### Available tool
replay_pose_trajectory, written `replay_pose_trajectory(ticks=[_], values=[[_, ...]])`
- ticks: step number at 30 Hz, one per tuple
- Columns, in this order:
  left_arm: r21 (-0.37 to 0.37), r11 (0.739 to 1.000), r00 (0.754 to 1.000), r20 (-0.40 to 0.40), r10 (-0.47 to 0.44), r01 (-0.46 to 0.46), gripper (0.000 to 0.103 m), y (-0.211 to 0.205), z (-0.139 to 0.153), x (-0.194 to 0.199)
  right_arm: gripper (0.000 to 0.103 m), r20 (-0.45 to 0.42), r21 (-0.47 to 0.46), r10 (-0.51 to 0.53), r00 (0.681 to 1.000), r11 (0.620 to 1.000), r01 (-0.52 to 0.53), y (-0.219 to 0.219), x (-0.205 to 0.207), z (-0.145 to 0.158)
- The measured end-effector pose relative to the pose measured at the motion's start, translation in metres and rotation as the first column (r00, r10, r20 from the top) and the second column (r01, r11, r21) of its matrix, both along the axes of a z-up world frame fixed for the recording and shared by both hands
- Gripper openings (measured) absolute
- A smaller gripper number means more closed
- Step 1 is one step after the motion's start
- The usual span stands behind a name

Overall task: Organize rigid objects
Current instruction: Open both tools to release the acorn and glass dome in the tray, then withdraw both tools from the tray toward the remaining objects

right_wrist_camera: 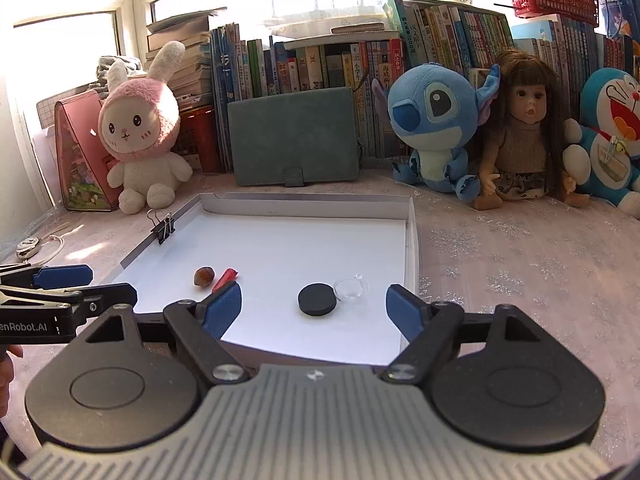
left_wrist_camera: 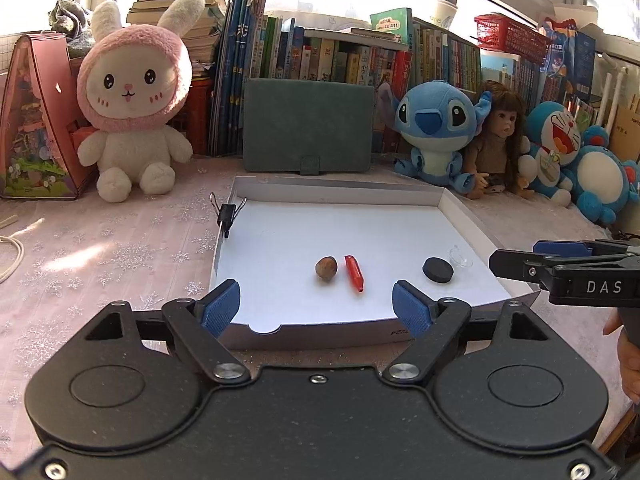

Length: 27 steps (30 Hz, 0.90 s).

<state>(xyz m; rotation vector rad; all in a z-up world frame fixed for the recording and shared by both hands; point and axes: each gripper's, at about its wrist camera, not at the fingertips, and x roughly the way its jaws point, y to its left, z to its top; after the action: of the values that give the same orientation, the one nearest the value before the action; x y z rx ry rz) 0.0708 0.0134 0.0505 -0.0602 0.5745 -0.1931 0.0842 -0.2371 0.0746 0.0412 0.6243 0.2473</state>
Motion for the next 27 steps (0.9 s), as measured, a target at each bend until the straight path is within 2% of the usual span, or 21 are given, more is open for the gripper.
replay_pose_trajectory(ticks=[13, 20, 27], values=[[-0.014, 0.998, 0.998, -0.011, 0.068, -0.068, 0.083, 0.022, -0.026, -0.053, 0.089, 0.043, -0.007, 0.024, 0.999, 1.0, -0.024, 0.006, -0.046, -0.019], [-0.034, 0.996, 0.996, -0.034, 0.084, -0.085, 0.083, 0.037, -0.036, -0.074, 0.09, 0.05, -0.044, 0.006, 0.999, 0.999, -0.003, 0.001, -0.065, -0.024], [-0.018, 0.994, 0.992, -0.074, 0.103, -0.104, 0.074, 0.049, -0.045, -0.082, 0.09, 0.021, -0.092, -0.009, 1.0, 0.996, 0.011, -0.006, -0.072, -0.031]])
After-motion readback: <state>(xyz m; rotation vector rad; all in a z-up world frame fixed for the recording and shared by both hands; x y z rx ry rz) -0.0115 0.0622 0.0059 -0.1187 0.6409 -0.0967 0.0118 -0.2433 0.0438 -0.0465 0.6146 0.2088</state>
